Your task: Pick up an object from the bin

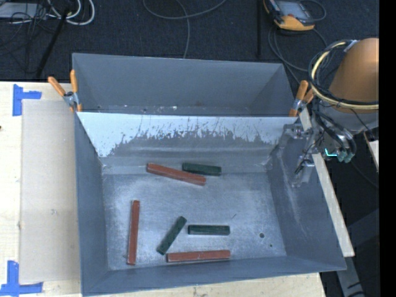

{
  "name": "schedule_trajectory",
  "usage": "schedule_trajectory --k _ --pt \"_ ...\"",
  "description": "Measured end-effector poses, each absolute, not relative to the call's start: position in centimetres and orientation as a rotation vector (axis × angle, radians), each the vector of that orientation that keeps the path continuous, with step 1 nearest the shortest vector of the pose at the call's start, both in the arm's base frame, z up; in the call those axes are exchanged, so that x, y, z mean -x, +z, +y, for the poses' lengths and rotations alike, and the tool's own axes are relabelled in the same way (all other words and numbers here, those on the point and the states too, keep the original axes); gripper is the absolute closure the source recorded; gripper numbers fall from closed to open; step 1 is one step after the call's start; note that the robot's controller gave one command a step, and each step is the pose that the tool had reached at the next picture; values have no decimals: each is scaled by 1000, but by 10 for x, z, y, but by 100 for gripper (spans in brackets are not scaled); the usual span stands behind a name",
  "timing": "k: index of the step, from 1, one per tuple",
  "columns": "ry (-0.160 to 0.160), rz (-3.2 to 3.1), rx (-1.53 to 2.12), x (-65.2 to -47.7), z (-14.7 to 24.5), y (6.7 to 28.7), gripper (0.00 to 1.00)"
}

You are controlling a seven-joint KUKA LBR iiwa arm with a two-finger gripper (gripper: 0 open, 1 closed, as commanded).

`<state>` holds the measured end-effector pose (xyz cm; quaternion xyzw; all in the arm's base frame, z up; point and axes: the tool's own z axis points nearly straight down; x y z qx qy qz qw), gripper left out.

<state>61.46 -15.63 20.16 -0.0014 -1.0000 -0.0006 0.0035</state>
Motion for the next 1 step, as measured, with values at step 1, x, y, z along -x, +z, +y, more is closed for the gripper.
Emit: schedule_trajectory --k 1 --pt "-8 -3128 -191 -594 -81 123 0"
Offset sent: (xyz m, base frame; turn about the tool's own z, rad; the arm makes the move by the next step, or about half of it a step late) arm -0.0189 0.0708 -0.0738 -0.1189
